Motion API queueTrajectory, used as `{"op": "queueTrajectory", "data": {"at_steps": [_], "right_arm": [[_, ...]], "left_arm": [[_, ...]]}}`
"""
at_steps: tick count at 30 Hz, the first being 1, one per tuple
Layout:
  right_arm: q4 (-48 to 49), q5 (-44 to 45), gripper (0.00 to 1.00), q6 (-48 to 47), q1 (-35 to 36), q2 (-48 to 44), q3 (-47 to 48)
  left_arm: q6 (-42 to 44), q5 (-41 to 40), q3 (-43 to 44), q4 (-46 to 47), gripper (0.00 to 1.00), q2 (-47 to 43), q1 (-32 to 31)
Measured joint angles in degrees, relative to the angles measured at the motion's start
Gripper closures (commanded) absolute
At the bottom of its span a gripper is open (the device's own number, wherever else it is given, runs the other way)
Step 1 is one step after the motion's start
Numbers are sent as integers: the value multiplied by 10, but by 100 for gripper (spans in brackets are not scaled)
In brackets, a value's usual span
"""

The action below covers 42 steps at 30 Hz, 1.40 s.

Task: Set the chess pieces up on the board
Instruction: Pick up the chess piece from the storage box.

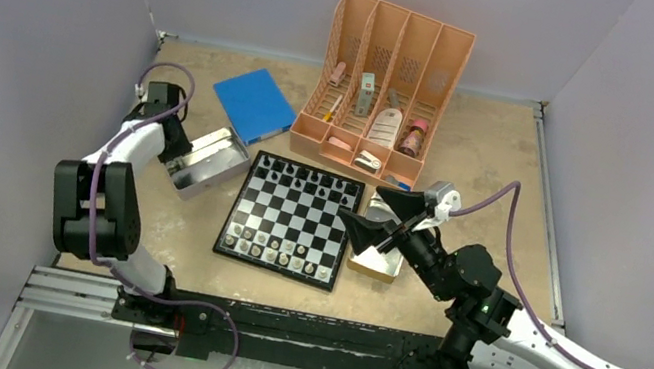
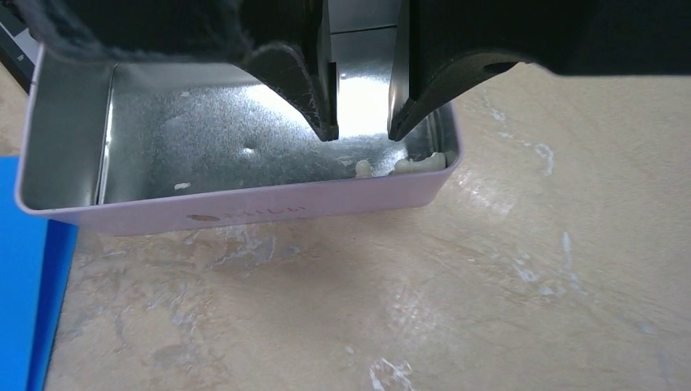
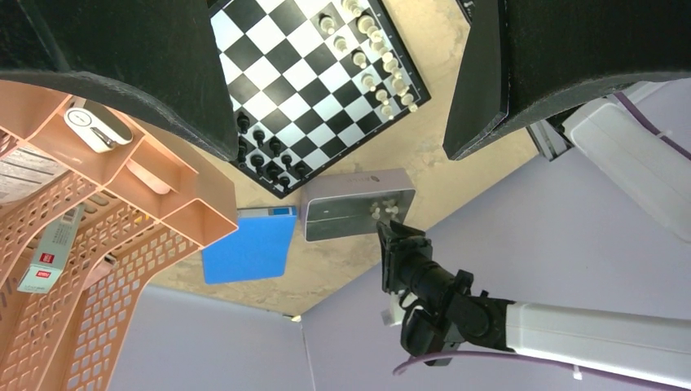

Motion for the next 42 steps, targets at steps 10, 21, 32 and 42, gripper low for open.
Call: {"op": "queueTrajectory", "data": {"at_steps": [10, 21, 32, 42], "right_arm": [[1, 0, 1, 0, 0, -6, -5], [0, 0, 1, 2, 0, -30, -7], [1, 0, 1, 10, 0, -32, -7], [3, 0, 1, 11, 0, -19, -7]], "left_arm": [[0, 10, 0, 16, 74, 30, 0], [4, 13, 0, 18, 74, 64, 1], [0, 15, 0, 31, 83, 90, 1], [3, 17, 0, 32, 94, 90, 6]]}}
